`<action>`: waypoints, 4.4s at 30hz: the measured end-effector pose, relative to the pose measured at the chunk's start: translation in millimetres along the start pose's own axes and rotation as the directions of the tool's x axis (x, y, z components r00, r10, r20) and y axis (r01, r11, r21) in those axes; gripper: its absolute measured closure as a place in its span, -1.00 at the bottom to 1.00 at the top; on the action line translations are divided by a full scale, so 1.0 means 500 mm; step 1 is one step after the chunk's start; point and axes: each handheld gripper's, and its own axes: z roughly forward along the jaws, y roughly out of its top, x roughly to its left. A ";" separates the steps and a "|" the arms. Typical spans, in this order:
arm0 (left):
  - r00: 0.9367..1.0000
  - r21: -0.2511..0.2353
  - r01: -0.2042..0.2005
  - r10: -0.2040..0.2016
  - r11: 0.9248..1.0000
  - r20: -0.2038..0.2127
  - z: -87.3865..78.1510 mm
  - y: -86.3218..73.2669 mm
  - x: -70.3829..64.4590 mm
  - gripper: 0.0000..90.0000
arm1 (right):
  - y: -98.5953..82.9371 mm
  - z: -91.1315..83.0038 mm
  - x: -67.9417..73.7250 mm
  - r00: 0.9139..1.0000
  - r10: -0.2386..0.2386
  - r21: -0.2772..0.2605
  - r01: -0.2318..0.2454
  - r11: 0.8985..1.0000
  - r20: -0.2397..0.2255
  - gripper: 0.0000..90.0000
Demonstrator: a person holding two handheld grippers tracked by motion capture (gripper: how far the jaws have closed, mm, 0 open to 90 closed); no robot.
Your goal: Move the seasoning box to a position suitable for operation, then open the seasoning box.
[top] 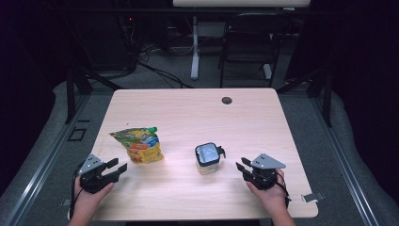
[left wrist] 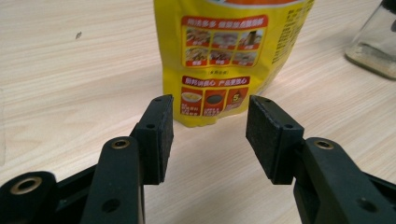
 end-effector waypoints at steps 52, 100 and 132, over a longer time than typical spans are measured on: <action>1.000 0.017 0.024 -0.024 1.000 -0.007 -0.020 -0.022 0.013 0.32 | 0.054 0.158 0.023 0.993 -0.107 0.098 0.111 0.989 -0.041 0.73; 0.990 0.038 -0.104 0.100 0.994 0.095 0.026 0.016 -0.062 0.27 | 0.020 0.056 0.101 0.979 -0.130 0.172 0.157 0.972 -0.157 0.68; 0.985 0.052 -0.132 0.125 0.990 0.119 0.016 0.013 -0.095 0.18 | 0.102 -0.007 0.118 0.995 0.000 0.119 0.012 0.993 -0.099 0.56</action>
